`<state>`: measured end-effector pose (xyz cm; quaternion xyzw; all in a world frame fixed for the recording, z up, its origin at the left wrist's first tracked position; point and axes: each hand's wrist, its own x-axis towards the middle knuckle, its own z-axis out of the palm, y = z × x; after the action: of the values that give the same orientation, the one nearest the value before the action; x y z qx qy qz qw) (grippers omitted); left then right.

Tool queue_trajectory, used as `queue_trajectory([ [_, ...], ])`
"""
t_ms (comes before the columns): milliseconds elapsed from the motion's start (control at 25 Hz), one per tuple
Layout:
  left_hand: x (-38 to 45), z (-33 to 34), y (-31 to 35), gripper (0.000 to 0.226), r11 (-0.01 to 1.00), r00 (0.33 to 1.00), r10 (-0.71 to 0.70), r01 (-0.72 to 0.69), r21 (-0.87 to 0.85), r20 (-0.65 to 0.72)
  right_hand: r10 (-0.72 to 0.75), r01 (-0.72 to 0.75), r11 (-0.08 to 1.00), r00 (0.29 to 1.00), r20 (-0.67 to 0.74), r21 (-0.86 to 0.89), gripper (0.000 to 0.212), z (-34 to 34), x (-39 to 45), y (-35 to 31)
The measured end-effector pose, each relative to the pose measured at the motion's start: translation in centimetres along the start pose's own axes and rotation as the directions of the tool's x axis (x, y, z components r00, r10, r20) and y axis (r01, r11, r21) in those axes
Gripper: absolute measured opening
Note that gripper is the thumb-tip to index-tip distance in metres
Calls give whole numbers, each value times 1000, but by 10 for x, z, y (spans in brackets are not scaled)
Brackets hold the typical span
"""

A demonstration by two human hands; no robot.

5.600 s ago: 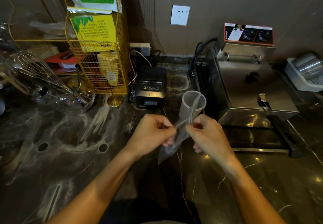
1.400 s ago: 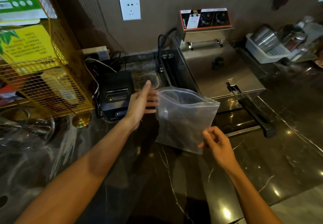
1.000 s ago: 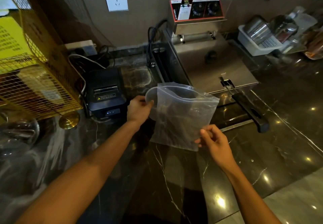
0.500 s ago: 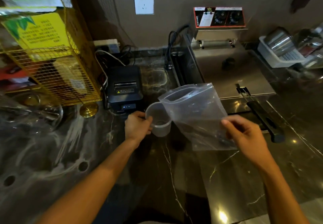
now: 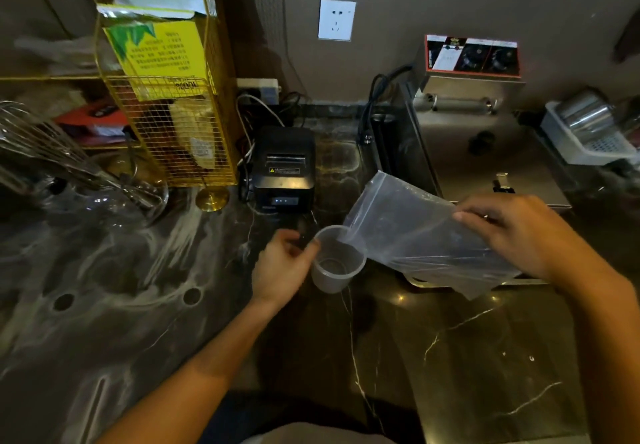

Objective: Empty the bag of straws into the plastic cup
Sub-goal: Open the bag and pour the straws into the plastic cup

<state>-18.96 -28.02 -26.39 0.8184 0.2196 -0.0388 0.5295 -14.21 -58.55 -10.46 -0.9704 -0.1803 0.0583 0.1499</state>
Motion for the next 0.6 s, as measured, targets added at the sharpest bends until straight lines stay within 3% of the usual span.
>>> queue_trajectory([
  [80, 0, -15, 19, 53, 968, 967, 247, -250, -37, -60, 1, 1, 999, 999, 43, -52, 26, -7, 6, -8],
  [160, -1, -27, 47, 72, 874, 875, 483, -481, -66, 29, 37, -30, 997, 994, 103, -74, 17, -14, 16, -15],
  [240, -1, -33, 76, 90, 774, 766, 631, -633, -26, 125, 40, -19, 992, 986, 163, -126, 13, -20, 25, -27],
  [360, 1, -39, 112, 87, 603, 618, 743, -785, 143, 256, -8, 47, 977, 983, 184, -209, 16, -28, 32, -44],
  [480, 3, -35, 137, 68, 293, 479, 758, -856, 426, 443, -33, 88, 959, 978, 204, -269, 17, -32, 42, -60],
  [560, 2, -24, 145, 61, 174, 437, 748, -856, 487, 500, -33, 92, 956, 977, 212, -279, 16, -32, 48, -71],
  [600, 2, -18, 146, 59, 181, 443, 742, -855, 486, 503, -35, 94, 957, 976, 213, -275, 15, -32, 50, -76],
])
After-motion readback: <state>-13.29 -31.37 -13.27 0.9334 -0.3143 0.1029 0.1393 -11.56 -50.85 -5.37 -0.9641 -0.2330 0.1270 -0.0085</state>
